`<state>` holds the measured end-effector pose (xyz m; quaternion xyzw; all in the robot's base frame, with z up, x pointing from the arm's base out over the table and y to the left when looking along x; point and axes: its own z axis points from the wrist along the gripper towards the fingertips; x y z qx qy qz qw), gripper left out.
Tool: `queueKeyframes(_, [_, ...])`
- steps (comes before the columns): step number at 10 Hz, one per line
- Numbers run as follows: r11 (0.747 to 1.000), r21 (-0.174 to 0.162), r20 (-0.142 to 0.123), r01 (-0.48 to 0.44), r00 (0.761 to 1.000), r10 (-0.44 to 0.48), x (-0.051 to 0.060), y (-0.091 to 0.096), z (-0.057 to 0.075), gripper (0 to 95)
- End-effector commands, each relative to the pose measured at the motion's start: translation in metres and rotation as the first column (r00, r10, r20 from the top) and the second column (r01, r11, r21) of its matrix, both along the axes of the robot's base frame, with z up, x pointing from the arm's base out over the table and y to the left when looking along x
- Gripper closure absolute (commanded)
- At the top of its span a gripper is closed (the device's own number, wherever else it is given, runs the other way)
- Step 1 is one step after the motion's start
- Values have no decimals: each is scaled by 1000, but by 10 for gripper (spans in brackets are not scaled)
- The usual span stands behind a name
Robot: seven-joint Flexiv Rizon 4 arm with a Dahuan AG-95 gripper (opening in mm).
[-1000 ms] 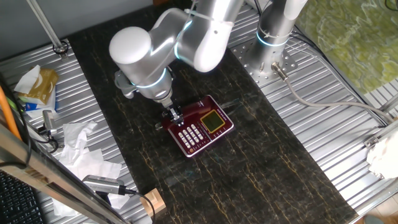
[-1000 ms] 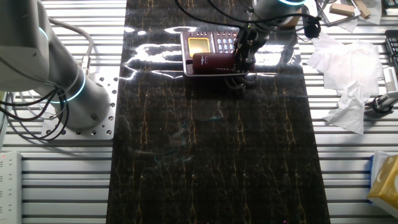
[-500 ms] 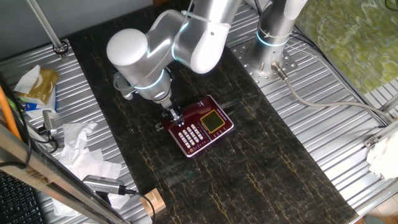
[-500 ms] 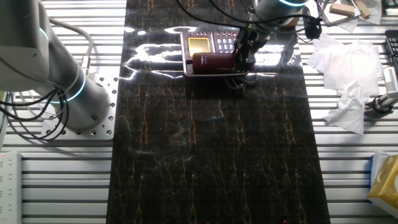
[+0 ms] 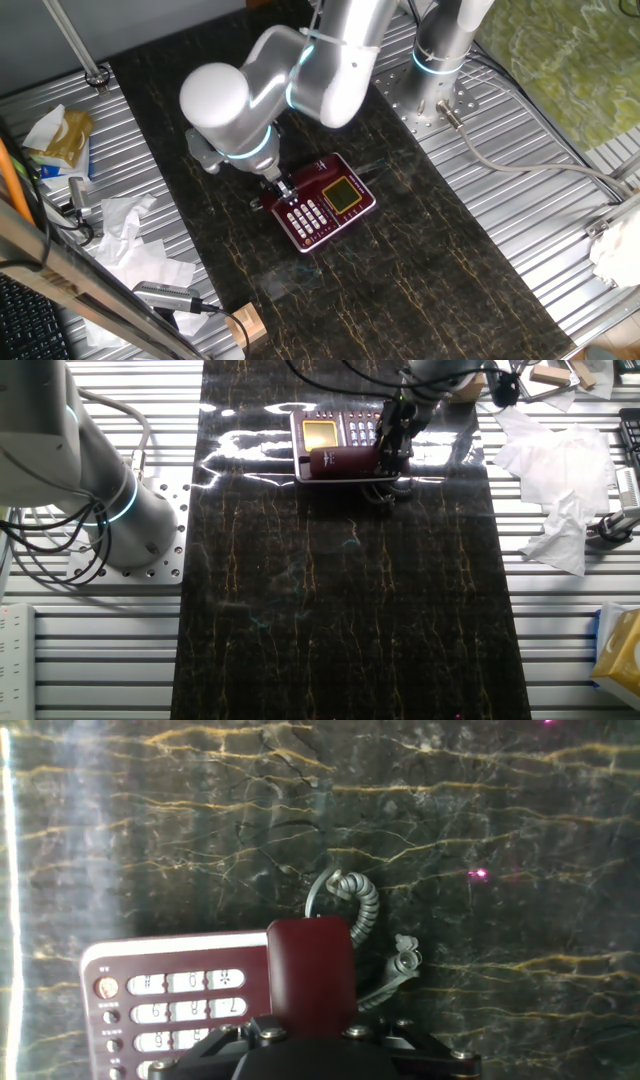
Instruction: Place the handset of the telephone on the corresponding phone cradle
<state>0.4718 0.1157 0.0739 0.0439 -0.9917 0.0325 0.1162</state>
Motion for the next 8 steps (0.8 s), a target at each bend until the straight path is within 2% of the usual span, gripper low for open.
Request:
queueKeyframes(1, [999,-25,-1,-21,1000,21,0,-1,0,950])
queueKeyframes(8, [998,-44,-3,-51,999,50,-1,-1,-1,950])
